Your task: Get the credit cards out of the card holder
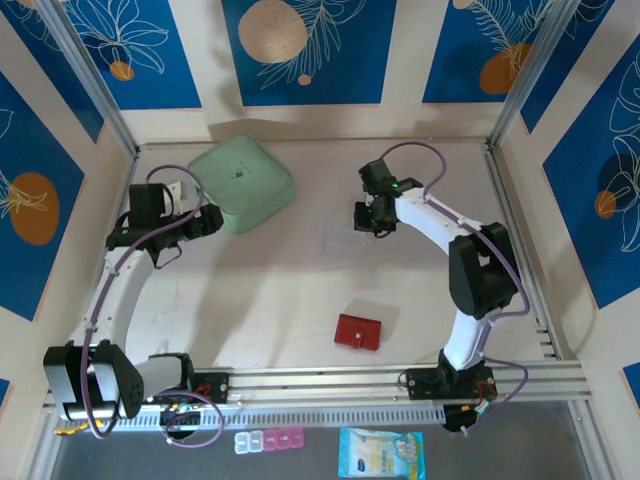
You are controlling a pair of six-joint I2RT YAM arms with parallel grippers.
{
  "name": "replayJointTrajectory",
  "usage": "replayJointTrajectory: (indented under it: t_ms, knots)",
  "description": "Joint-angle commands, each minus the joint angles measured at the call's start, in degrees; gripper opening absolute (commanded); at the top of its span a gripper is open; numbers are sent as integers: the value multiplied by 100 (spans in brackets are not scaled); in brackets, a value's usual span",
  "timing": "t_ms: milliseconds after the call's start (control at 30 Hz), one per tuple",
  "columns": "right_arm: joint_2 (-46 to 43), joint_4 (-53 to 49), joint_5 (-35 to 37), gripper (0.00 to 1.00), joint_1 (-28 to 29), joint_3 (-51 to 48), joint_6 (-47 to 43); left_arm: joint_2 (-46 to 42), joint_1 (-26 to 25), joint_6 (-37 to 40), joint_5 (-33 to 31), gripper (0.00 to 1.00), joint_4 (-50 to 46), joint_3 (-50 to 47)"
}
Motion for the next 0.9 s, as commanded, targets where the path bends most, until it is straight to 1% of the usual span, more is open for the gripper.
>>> replayJointTrajectory:
  t_ms: [0,167,333,800,867]
  knots:
    - [331,-434,365,9,295,568,226,-16,78,-45,68,96,-66,-88]
    - [899,-716,638,8,576,1271,359,28,86,-62,102,96,-57,-88]
    - [1301,-975,767,8,632,1714,483,54,86,-58,85,96,-48,-105]
    - [1588,-1033,944,9,712,1959,463,142,86,-93,83,96,-32,-103]
    - [1617,-1041,944,10,715,1999,436,151,83,-89,84,96,-40,-106]
